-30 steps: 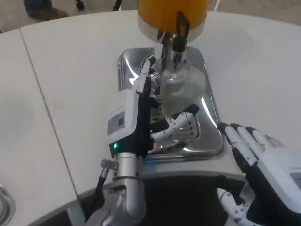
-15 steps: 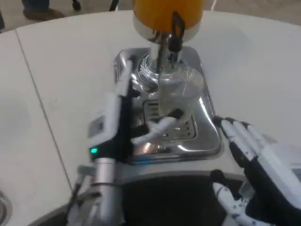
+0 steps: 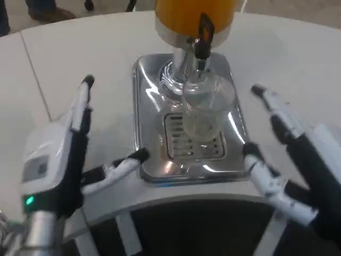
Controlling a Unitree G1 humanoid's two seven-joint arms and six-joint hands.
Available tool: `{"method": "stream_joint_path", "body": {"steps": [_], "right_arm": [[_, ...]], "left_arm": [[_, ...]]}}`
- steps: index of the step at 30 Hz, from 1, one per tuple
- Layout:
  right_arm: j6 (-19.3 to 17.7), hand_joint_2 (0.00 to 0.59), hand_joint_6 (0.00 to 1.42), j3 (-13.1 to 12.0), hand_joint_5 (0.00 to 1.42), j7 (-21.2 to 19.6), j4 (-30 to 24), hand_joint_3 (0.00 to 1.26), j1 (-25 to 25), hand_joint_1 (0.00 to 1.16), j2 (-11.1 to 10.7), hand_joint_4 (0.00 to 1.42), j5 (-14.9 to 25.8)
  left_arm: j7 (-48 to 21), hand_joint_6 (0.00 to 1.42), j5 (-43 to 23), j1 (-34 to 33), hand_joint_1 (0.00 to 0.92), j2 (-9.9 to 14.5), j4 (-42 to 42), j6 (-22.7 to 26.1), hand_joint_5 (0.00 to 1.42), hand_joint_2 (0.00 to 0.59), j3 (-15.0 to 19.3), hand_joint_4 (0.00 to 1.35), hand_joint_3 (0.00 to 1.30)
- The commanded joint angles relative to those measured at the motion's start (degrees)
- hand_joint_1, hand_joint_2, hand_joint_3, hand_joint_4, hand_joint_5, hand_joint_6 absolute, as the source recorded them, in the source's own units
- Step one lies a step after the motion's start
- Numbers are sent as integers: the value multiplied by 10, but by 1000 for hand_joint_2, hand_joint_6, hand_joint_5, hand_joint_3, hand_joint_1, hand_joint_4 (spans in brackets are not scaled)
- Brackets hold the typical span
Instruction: Grasp the cup under the faucet to collect the drink, then remove the cup.
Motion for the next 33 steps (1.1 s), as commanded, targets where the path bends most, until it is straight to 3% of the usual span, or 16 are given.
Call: {"method": "stream_joint_path", "body": {"steps": [1,3,6,12,17,20,22,26,33], "right_arm": [[57,586,78,5,0,-11,-4,16,-28,261,31,0,16],[85,586,81,10,0,-15,3,16,-48,291,47,0,24],[86,586,81,20,0,-26,27,16,-97,303,40,0,27],[124,586,80,35,0,-63,103,16,-185,309,71,0,61],[117,586,71,48,0,-86,126,16,-219,313,62,0,85],[113,586,68,40,0,-79,145,16,-240,315,41,0,123],[98,586,52,49,0,-83,149,16,-246,318,28,0,133],[99,586,49,47,0,-110,172,16,-252,320,35,0,169],[95,586,36,50,0,-145,221,6,-289,321,27,0,204]], "left_arm": [[-23,205,23,90,15,46,-76,-26,186,108,24,0,0],[-37,143,34,118,1,61,-103,-28,123,111,29,0,0],[-40,70,71,172,0,79,-153,-38,32,121,36,0,0],[-78,13,98,217,0,66,-198,-21,0,122,33,0,0],[-101,11,107,229,0,52,-208,-10,0,123,27,0,0],[-108,10,106,236,0,46,-211,-8,0,123,28,0,0],[-114,10,108,241,0,45,-215,-6,0,123,29,0,0],[-122,4,105,251,0,40,-224,0,0,125,32,0,0],[-119,0,103,260,0,35,-228,-1,0,126,43,0,0]]}}
